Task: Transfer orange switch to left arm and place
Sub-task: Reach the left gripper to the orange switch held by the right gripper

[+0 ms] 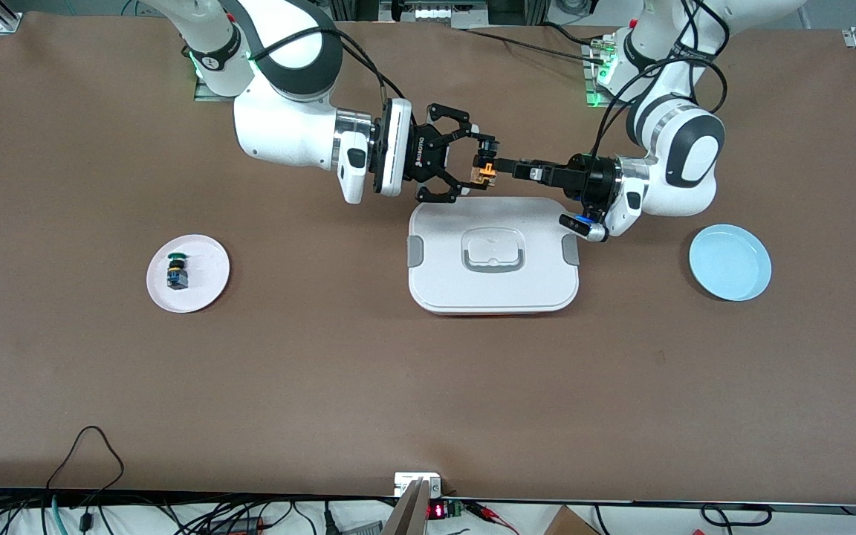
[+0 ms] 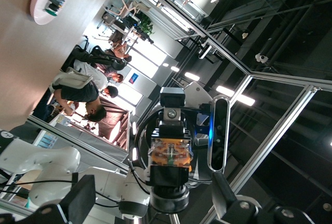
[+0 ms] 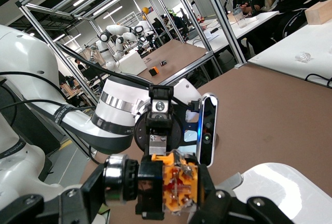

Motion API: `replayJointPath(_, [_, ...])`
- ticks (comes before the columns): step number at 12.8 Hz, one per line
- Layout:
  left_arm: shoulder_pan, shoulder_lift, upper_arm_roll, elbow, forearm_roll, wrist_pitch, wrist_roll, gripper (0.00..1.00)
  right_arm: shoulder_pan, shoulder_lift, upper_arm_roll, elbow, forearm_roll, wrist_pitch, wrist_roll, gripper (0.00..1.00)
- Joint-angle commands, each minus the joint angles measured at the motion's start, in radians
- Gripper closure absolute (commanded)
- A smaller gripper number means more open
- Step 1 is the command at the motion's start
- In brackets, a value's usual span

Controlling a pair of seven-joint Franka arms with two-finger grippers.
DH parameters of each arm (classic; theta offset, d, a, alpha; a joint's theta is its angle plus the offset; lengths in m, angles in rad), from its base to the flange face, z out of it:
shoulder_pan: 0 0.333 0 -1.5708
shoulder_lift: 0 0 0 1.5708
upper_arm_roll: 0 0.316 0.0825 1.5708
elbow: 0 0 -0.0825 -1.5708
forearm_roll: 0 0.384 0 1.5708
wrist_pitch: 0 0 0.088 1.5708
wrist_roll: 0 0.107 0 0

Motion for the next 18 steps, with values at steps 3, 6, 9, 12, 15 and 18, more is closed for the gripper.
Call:
replayJointPath(3, [-0.024,-0.005,-0.028,-0.002,-0.082,0.002,-0.013,0.06,0.01,0.008,-0.006,0.023,0.033,0.011,-0.023,0.83])
replayJointPath(6, [-0.025,0.004,-0.029,0.009,-0.081,0.025,-0.008,0.39,0.011,0.008,-0.006,0.021,0.062,0.01,-0.027,0.82])
replayJointPath(9, [-0.039,0.023,-0.029,0.036,-0.084,0.027,-0.008,0.48,0.013,0.008,-0.006,0.021,0.063,0.01,-0.026,0.82])
replayJointPath(12, [-0.05,0.029,-0.031,0.044,-0.105,0.028,-0.008,0.52,0.013,0.008,-0.006,0.021,0.063,0.008,-0.027,0.82])
replayJointPath(15, [-0.051,0.031,-0.029,0.046,-0.115,0.027,-0.009,0.62,0.011,0.008,-0.006,0.021,0.063,0.007,-0.027,0.81])
replayJointPath(18, [-0.05,0.031,-0.028,0.052,-0.113,0.027,-0.019,0.71,0.011,0.008,-0.007,0.02,0.066,0.008,-0.027,0.78])
